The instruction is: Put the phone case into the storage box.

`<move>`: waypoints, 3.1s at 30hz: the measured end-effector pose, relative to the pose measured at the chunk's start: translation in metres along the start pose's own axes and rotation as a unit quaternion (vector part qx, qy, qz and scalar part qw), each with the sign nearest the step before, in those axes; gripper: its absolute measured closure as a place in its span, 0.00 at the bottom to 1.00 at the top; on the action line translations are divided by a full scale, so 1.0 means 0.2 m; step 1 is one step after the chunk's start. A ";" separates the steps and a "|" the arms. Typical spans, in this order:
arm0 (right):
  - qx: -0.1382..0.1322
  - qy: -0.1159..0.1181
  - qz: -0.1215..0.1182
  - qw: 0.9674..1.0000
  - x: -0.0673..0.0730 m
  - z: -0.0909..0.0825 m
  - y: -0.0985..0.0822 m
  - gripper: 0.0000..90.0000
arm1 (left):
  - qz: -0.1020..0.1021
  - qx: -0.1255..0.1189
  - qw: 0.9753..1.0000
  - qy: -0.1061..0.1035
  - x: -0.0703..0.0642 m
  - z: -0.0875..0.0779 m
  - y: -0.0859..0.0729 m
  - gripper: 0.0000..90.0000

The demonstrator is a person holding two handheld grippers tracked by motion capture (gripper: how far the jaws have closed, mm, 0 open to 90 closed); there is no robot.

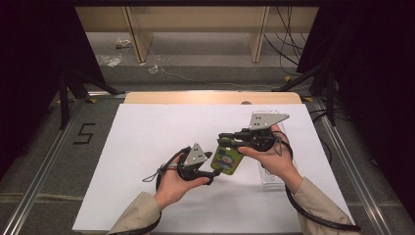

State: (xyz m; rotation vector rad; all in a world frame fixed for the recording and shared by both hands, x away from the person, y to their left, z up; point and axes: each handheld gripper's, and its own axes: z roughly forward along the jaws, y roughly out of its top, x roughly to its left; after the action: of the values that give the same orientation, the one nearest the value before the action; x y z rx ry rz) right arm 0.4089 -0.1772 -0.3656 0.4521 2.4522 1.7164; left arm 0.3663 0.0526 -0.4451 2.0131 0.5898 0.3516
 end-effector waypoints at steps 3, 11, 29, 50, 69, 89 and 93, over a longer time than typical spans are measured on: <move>0.001 0.003 -0.003 1.000 0.00 0.00 0.00 0.86 | -0.001 0.001 1.000 -0.007 0.00 0.01 -0.01 0.41; 0.011 0.015 -0.011 1.000 0.01 0.01 0.00 0.86 | 0.001 0.002 1.000 -0.020 0.01 0.02 -0.01 0.45; 0.026 0.030 -0.026 0.999 0.01 0.01 0.01 0.86 | 0.013 0.007 0.999 -0.041 0.01 0.04 -0.03 0.52; 0.027 0.063 -0.038 0.997 0.04 0.03 0.01 0.86 | 0.027 0.019 0.997 -0.074 0.00 0.05 -0.04 0.66; 0.020 0.077 -0.047 0.996 0.05 0.03 0.01 0.86 | 0.011 0.029 0.997 -0.068 0.01 0.02 -0.03 0.85; 0.015 0.075 -0.059 0.995 0.05 0.02 0.01 0.82 | 0.012 0.028 0.997 -0.064 0.01 0.01 -0.03 0.85; 0.006 0.060 -0.068 0.996 0.04 0.01 0.01 0.69 | 0.011 0.027 0.998 -0.062 0.01 0.01 -0.02 0.85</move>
State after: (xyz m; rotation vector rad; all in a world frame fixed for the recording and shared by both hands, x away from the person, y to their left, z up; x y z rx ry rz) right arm 0.4031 -0.1718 -0.3635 0.1841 2.5108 1.7211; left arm 0.3679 0.0541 -0.4499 2.0783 0.5053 0.2233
